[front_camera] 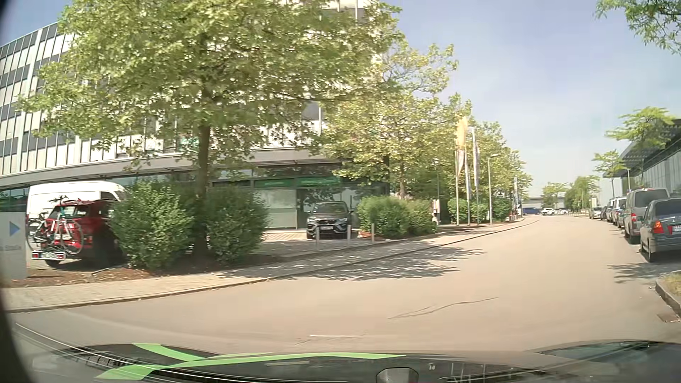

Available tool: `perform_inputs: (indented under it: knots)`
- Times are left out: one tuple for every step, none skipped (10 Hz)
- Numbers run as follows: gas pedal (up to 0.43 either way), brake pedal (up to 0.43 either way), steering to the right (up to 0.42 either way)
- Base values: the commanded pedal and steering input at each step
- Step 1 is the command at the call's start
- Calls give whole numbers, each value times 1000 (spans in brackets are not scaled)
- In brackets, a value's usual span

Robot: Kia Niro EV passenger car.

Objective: Follow the waypoints while adhering to traffic rules and regulations

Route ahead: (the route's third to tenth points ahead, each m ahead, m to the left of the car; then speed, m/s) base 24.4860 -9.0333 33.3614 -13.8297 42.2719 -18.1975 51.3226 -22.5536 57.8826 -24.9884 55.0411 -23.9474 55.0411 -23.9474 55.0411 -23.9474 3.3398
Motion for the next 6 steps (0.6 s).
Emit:
perform_inputs:
  knots:
    - [59, 0, 504]
    - [59, 0, 488]
    - [67, 0, 465]
    - [67, 0, 437]
    - [67, 0, 401]
    - [67, 0, 356]
